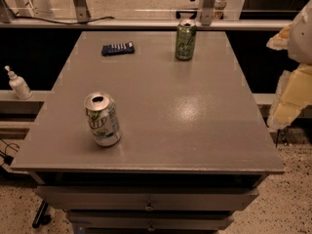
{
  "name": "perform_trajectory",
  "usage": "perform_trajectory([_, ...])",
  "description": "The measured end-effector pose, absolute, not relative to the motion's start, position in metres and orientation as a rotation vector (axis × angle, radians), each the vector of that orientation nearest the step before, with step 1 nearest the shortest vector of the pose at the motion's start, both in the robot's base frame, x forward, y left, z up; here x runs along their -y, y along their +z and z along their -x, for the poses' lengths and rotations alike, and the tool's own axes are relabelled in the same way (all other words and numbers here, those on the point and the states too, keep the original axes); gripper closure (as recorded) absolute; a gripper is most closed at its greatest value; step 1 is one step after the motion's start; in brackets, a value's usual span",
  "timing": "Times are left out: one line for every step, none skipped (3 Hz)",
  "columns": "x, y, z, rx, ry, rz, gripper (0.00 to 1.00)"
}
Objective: Knock 7up can over
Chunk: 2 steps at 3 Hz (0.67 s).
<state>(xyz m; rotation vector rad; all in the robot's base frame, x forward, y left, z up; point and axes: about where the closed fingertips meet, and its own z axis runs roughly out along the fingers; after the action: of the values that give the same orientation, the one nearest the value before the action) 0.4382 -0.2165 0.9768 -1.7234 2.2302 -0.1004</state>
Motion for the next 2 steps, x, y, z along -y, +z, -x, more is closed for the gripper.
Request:
perform_trajectory([0.2164, 0.9768, -0.4383, -2.230, -0.100, 1.723, 0.00])
perform_trajectory([0.2141, 0.9788, -0.4402, -2.211, -0.095, 1.716, 0.00])
